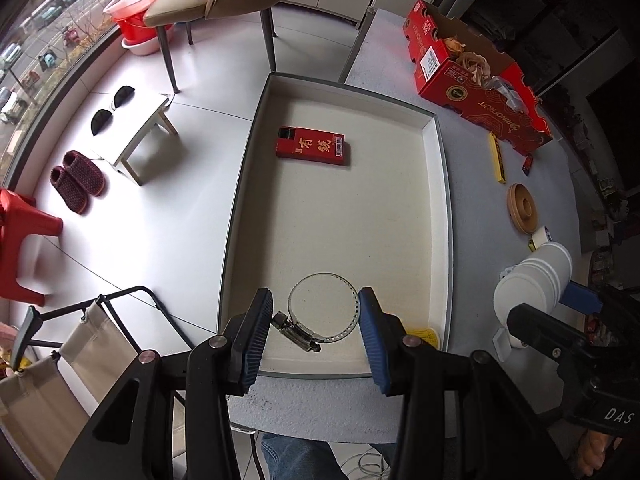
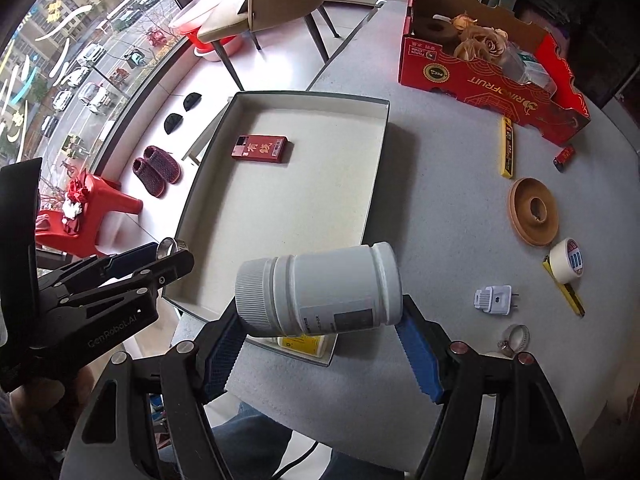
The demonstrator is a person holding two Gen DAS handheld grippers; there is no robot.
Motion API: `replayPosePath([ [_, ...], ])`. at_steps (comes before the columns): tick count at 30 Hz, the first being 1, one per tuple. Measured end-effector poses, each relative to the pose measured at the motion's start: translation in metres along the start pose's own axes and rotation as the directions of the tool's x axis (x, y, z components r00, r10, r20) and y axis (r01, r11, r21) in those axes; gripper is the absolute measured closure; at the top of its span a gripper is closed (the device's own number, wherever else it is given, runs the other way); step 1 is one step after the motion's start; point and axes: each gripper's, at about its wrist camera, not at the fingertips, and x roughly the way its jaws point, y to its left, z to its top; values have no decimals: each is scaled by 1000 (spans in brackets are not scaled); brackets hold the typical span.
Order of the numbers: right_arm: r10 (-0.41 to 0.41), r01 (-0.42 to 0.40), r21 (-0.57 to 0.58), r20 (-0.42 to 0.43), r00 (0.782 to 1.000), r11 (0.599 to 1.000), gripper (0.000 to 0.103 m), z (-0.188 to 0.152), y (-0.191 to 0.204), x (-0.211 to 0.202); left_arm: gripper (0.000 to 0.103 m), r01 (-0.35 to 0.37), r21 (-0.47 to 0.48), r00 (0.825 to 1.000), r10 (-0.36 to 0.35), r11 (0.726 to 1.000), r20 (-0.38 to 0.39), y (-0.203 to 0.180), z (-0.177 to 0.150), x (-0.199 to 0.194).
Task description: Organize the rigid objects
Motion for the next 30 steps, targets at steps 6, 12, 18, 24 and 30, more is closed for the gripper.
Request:
replayPosePath([
  [6, -6, 7, 10, -12, 1000, 1000, 29, 4, 1, 5, 56, -1, -3, 1000, 1, 1000, -9, 4, 2, 3],
  [12, -15, 15, 4, -20, 1000, 1000, 29, 7, 5, 7, 56, -3, 1, 1000, 3, 1000, -17, 5, 5, 7],
  [18, -15, 16, 12, -30, 999, 1000, 29, 15, 9, 14, 56, -14, -4, 999, 14, 1000, -36, 8, 10, 15],
  [24, -3, 5, 46, -38, 999, 999, 29, 42, 10, 27, 56, -36, 6, 998, 36, 999, -42, 7, 27, 26],
  [30, -4, 7, 53, -47, 999, 999, 29, 79, 11, 50, 56, -68, 3, 997, 68, 998, -42, 4, 52, 41],
])
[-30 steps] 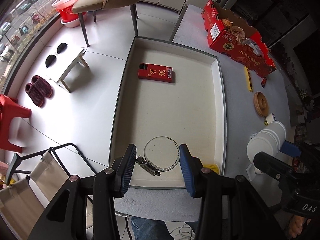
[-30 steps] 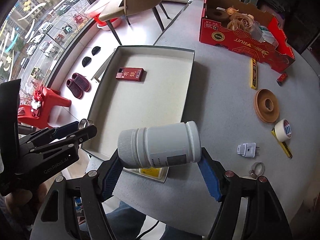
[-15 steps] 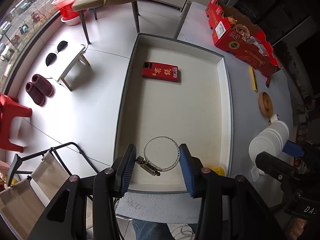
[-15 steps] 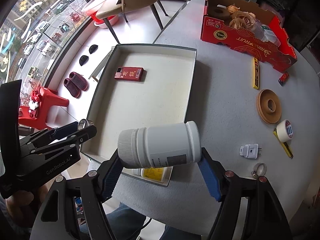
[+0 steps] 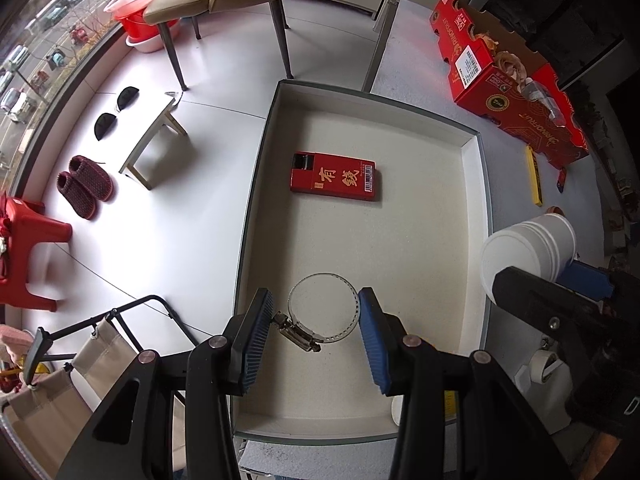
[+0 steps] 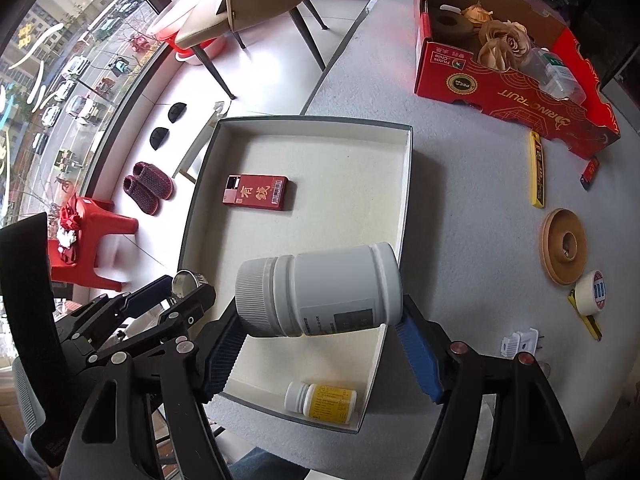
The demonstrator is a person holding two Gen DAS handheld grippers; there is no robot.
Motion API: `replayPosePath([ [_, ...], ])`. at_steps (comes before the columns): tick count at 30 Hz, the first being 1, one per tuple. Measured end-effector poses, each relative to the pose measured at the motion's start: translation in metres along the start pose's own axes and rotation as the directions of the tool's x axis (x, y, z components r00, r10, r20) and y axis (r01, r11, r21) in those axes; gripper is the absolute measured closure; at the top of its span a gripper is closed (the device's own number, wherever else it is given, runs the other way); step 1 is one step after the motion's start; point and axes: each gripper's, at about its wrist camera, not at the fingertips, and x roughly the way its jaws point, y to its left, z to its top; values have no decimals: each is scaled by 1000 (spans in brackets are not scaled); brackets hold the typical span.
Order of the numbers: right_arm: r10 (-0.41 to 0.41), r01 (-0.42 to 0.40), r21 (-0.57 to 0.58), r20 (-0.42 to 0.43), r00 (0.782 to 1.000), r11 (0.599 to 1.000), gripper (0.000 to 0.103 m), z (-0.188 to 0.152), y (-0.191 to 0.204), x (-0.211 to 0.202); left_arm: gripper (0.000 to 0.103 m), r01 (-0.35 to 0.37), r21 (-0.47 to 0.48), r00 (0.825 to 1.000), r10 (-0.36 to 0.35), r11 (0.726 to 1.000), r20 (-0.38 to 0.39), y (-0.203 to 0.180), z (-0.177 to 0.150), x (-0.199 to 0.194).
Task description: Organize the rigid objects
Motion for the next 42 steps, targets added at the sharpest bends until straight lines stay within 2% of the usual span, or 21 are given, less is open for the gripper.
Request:
replayPosePath([
  [11, -18, 17, -12, -41, 999, 1000, 29, 31, 1, 43, 56, -45, -8, 998, 44, 999, -39, -4, 19, 34],
  [21, -34, 31, -37, -79, 996, 999, 29, 39, -1, 62, 56, -72, 2, 995, 72, 997, -73, -7, 18, 52],
  [26, -62, 58, -35, -135, 989, 998, 29, 32, -10, 77, 56, -77, 22, 994, 78, 997, -81, -13, 13, 56],
  [34, -62, 65, 10, -171, 983, 998, 29, 10, -24, 70, 56, -70, 66, 993, 76, 995, -89, -27, -1, 60],
  [42, -73, 78, 29, -132, 989, 997, 29, 11, -23, 53, 55, -70, 97, 993, 78, 993, -84, -36, -5, 58],
])
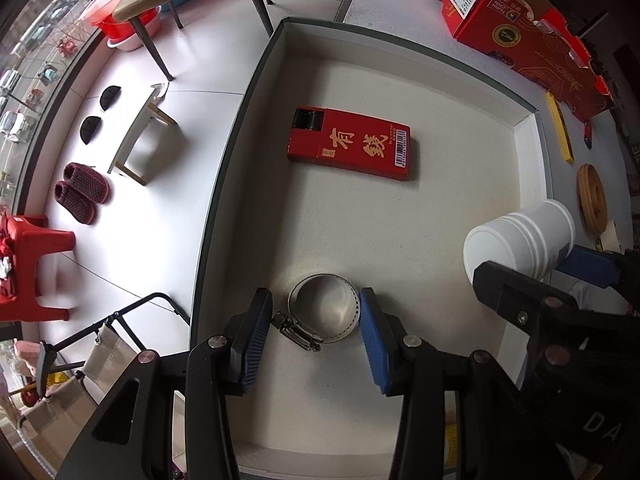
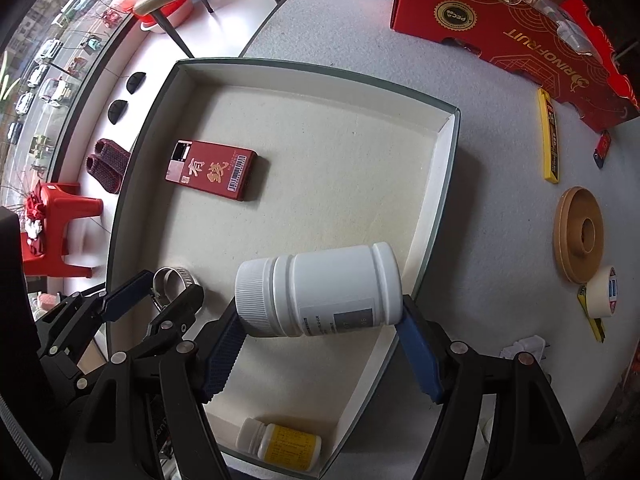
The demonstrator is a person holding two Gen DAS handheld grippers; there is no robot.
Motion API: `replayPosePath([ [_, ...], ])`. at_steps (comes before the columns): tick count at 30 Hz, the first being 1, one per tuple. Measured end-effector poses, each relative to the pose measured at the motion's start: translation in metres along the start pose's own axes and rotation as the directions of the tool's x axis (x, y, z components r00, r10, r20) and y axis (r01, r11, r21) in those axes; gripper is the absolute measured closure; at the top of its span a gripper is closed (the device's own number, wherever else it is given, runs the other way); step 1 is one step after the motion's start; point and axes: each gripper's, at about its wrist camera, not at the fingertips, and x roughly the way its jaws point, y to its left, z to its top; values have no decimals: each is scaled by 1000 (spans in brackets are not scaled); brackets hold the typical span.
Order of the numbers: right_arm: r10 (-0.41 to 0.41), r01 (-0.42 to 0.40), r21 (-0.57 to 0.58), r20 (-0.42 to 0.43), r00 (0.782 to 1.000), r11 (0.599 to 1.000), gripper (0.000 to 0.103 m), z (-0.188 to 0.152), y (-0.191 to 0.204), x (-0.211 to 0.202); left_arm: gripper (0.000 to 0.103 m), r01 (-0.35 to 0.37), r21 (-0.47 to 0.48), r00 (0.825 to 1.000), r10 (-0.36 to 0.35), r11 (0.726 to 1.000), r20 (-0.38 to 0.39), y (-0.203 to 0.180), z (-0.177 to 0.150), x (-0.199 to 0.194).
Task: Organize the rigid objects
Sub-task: 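Lower hose clamp into tray and open left tool while right tool releases white jar, then move both tools from the tray toward the white plug and tape roll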
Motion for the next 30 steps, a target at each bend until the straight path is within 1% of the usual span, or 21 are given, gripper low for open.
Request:
replayPosePath([
  [3, -5, 5, 8, 10, 1000, 1000, 29, 4, -1, -4, 55, -16, 4, 1000, 16, 1000, 6, 2, 0, -3],
  [4, -6, 5, 9, 13, 1000, 1000, 29, 5, -1, -6, 51, -21, 4, 1000, 21, 1000, 3, 2, -1, -3],
  [5, 0, 0, 12, 11, 1000, 1000, 28, 7, 0, -6, 40, -21, 3, 1000, 21, 1000, -1, 3, -1, -3],
  [6, 14, -14, 16, 4, 1000, 1000, 20, 8, -3, -7, 33, -18, 0, 1000, 18, 1000, -2, 3, -1, -3],
  [7, 21, -21, 22, 6, 1000, 1000, 7, 6, -6, -10, 22, -12, -5, 1000, 12, 1000, 5, 4, -2, -5],
  [8, 20, -21, 27, 21, 1000, 999, 3, 6, -7, -14, 20, -8, -8, 1000, 8, 1000, 14, 4, -2, -7],
  [9, 18, -19, 28, 40, 999, 999, 1, 3, -8, -18, 20, -8, -7, 1000, 8, 1000, 16, 4, -3, -8],
  [10, 15, -16, 26, 45, 999, 1000, 1, 2, -8, -21, 17, -11, -3, 1000, 11, 1000, 13, 3, -4, -9],
  [11, 7, -8, 22, 41, 999, 1000, 1, 0, -9, -22, 14, -5, 1, 1000, 5, 1000, 11, 3, -5, -9],
  [13, -9, 9, 15, 41, 999, 1000, 1, -6, -10, -28, 12, -3, 11, 1000, 2, 1000, 16, 2, -7, -11],
  [14, -23, 22, 13, 45, 999, 1000, 1, -9, -10, -30, 8, 0, 17, 1000, 0, 1000, 18, 0, -9, -13],
  [16, -35, 35, 9, 63, 997, 999, 1, -15, -12, -39, 0, 28, 29, 999, -29, 999, 19, -2, -13, -17],
  [18, -38, 38, 5, 81, 996, 999, 1, -24, -11, -48, 0, 30, 54, 999, -32, 998, 23, -7, -19, -23],
  [20, -41, 41, 4, 101, 994, 999, 1, -34, -10, -58, 0, 52, 76, 998, -54, 996, 25, -10, -24, -30],
  [23, -40, 37, 23, 116, 992, 999, 1, -48, -14, -67, 0, 71, 113, 997, -73, 991, 7, -15, -34, -34],
  [27, -35, 23, 88, 134, 990, 996, 1, -68, -24, -72, 0, 87, 195, 996, -80, 977, -44, -28, -45, -36],
  [30, -35, 14, 145, 146, 989, 989, 1, -98, -43, -76, 0, 93, 252, 995, -82, 963, -53, -38, -53, -41],
])
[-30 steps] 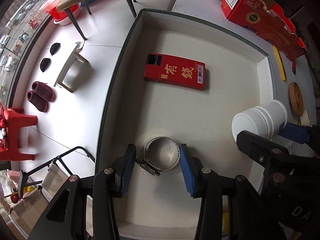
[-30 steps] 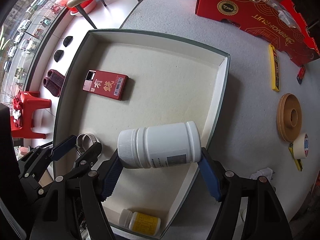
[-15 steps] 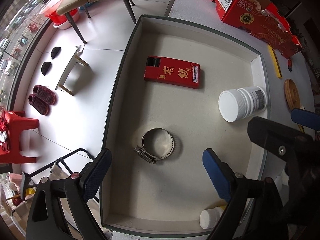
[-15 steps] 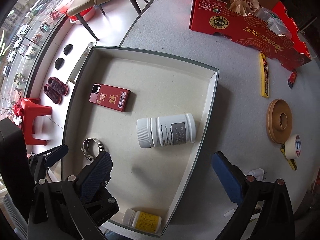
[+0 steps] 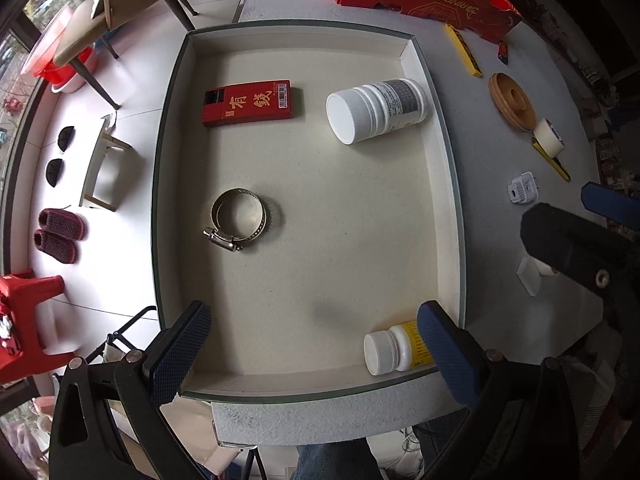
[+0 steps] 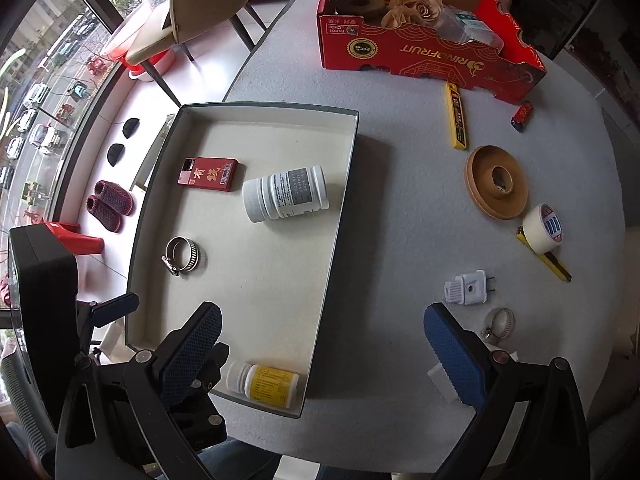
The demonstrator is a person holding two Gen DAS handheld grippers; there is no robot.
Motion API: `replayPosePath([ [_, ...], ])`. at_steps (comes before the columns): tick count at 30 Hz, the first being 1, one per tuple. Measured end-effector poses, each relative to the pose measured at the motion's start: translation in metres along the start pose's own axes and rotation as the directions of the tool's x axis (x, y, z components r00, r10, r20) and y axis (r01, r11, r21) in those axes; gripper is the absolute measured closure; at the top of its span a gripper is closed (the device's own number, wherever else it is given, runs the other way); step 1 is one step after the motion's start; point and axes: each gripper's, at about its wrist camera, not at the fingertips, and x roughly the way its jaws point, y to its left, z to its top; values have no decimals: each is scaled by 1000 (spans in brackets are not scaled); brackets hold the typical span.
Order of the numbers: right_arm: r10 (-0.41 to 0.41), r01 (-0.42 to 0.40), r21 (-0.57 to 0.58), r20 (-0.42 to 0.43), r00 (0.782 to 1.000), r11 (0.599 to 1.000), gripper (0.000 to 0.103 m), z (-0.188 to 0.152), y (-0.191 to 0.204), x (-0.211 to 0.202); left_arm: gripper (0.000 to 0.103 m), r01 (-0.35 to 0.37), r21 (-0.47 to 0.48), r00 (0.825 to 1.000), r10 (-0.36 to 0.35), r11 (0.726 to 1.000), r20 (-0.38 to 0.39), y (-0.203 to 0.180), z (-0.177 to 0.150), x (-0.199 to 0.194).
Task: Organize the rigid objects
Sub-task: 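Move both tools from the tray toward the white plug and tape roll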
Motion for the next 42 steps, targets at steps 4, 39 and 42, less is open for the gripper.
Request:
replayPosePath([
  [4, -6, 8, 66, -31, 999, 998, 1, -43, -44, 2, 0, -14, 47, 1000, 15, 999, -16, -20, -2, -3],
  [39, 128, -81, 231, -198, 972, 970, 1, -113, -302, 22, 0, -50, -172, 996, 37, 984, -82, -215, 55, 21],
  [42, 114, -52, 244, -249, 962, 968, 1, -134, -312, 31, 0, -71, -200, 993, 50, 977, -110, -225, 71, 47],
])
